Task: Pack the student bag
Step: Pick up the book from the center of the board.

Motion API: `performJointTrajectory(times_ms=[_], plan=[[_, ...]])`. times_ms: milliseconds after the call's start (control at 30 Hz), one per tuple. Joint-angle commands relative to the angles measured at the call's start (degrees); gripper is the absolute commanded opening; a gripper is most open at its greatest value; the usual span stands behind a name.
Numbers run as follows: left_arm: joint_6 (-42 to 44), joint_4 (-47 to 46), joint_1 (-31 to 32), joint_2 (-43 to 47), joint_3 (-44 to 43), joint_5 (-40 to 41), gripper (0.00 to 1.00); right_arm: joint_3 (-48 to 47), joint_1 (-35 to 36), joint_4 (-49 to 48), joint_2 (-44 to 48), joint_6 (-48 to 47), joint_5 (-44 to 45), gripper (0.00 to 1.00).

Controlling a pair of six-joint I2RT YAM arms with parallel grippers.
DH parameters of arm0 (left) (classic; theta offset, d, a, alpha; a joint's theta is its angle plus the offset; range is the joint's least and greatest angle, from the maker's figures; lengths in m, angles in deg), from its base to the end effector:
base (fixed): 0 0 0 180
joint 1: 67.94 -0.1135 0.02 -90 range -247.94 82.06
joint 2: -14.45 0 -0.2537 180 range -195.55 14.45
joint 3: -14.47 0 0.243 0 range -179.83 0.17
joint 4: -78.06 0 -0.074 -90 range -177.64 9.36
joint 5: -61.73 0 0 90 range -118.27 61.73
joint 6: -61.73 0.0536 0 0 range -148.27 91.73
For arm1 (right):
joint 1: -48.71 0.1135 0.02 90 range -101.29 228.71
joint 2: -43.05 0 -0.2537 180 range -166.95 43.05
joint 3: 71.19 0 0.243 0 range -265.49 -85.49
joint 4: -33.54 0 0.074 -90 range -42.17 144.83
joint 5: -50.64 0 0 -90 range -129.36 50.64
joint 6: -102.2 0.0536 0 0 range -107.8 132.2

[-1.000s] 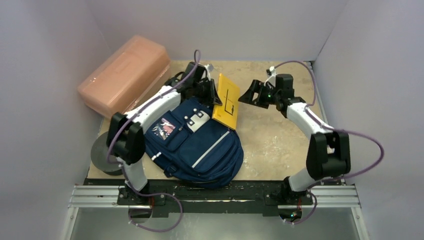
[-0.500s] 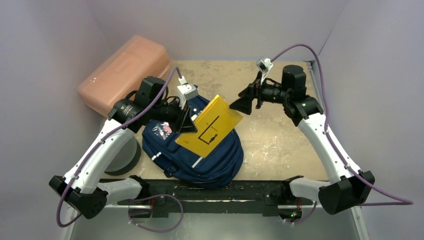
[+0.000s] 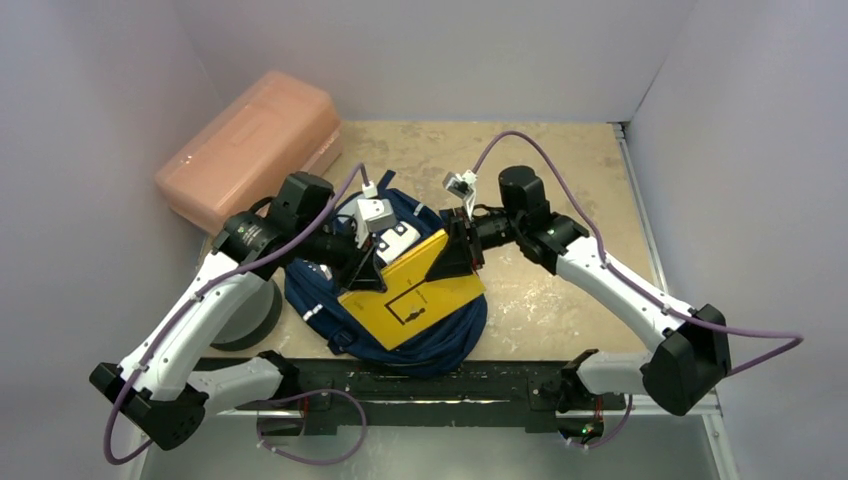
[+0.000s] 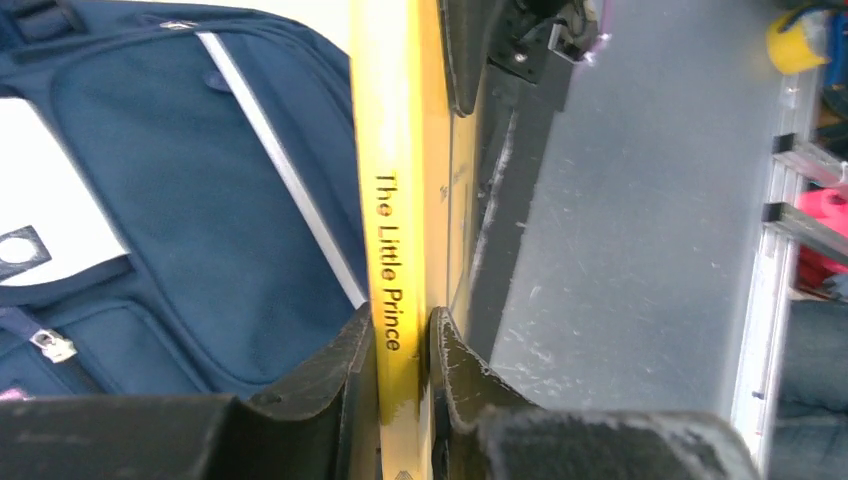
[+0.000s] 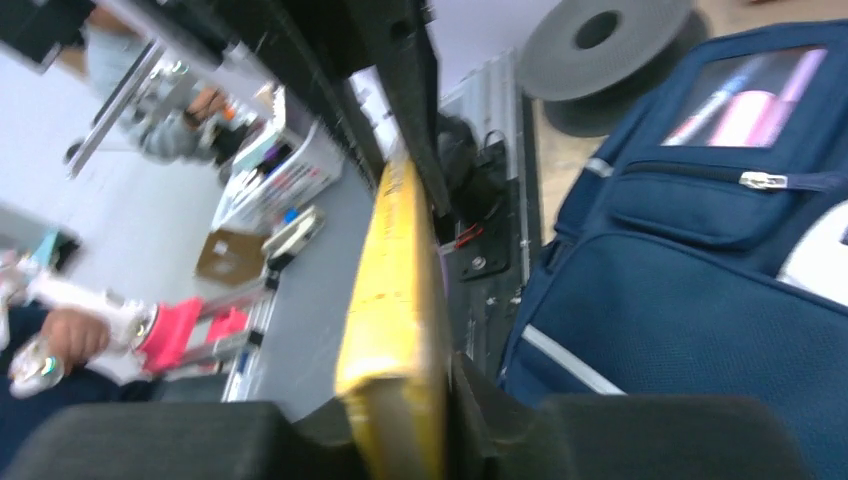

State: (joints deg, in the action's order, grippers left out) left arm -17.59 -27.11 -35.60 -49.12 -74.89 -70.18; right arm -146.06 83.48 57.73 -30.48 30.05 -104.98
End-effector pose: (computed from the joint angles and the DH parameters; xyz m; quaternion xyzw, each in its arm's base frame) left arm 0.1503 -0.1375 0.3604 0.4372 0.7680 -0.3905 0.2580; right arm 0.2018 0.1995 0.3251 -0.3994 0.6485 0.6107 0.2166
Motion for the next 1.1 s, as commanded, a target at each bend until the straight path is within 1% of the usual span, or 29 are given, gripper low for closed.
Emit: performJointTrajectory(times_ms=[0,33,67,133,167,200,233,267,333,367,433,467,500,533,567,600,633,700,767,833,933,1033,1067], plan=[[0.25,-6.77,0.18,2.20,-0.04,-1.86,0.00,2.63,1.16,-1.51,1.87,2.06,-8.27,0.06],[-1.24,-7.59,0.18,2.22,-0.18,1.11,0.00,3.37,1.14,-1.55,2.69,2.67,-7.21,0.00],[-4.21,-8.76,0.08,2.18,-0.48,6.60,0.08,3.89,1.07,-1.09,3.68,3.18,-5.72,0.00],[-13.46,-10.18,-0.18,1.43,-1.69,26.92,0.44,3.31,-0.14,2.37,6.63,3.85,1.87,0.00],[-19.11,-9.29,-0.37,0.67,-2.64,36.99,0.56,2.68,-1.62,4.29,8.31,4.88,6.92,0.00],[-24.34,-7.28,-0.61,-0.15,-3.71,44.48,0.63,1.79,-3.37,7.36,10.10,5.48,12.68,0.00],[-28.30,-5.97,-0.81,-0.72,-4.36,46.48,0.66,-0.59,-5.77,11.64,11.80,5.82,19.60,0.00],[-30.63,-6.37,-0.86,-0.73,-3.77,45.61,0.67,-2.59,-8.32,15.94,13.37,6.22,26.88,0.00],[-35.28,-11.36,-0.83,0.94,0.32,41.53,0.68,-6.68,-12.92,23.53,16.79,6.82,44.24,0.00],[-38.68,-15.30,-0.79,2.21,3.01,38.89,0.67,-9.21,-13.62,27.47,18.76,6.46,54.76,0.00],[-43.96,-19.02,0.50,2.78,8.08,35.55,0.64,-12.85,-13.74,32.81,21.58,6.07,72.60,0.00],[-45.03,-20.64,2.49,2.40,9.61,34.61,0.63,-13.84,-13.71,34.45,23.09,6.20,79.90,0.00],[-45.46,-21.50,6.06,1.55,10.38,35.30,0.63,-14.62,-13.71,35.39,24.41,5.96,85.35,0.00],[-45.56,-22.16,10.44,0.55,10.76,37.90,0.63,-15.04,-13.72,36.05,25.88,5.46,89.53,0.00],[-45.61,-23.16,15.03,-0.78,11.11,39.99,0.63,-15.29,-13.73,36.34,27.28,5.23,92.46,0.00],[-45.54,-24.56,20.93,-2.40,11.50,41.46,0.64,-15.31,-13.71,36.49,28.41,5.11,94.26,0.00],[-45.31,-25.91,25.09,-4.43,11.56,42.95,0.64,-15.17,-13.71,36.28,29.72,4.99,94.91,0.00],[-44.88,-26.59,31.75,-10.18,9.65,45.39,0.64,-14.30,-13.65,35.37,32.10,4.81,94.54,0.00],[-43.46,-25.32,36.98,-16.77,6.16,48.86,0.64,-13.38,-13.63,34.63,33.82,4.51,93.41,0.00],[-42.07,-22.77,40.45,-23.79,1.71,51.81,0.64,-12.80,-13.74,34.72,35.09,4.39,92.69,0.00],[-41.39,-17.67,42.84,-33.65,-4.79,54.63,0.61,-12.18,-13.62,35.29,36.09,4.54,91.29,0.00],[-41.49,-15.31,43.51,-40.09,-7.54,57.87,0.55,-10.72,-13.65,35.55,37.43,5.06,88.72,0.00],[-41.54,-15.20,43.51,-41.00,-7.62,58.76,0.53,-10.10,-13.62,35.62,37.88,5.23,88.07,0.00]])
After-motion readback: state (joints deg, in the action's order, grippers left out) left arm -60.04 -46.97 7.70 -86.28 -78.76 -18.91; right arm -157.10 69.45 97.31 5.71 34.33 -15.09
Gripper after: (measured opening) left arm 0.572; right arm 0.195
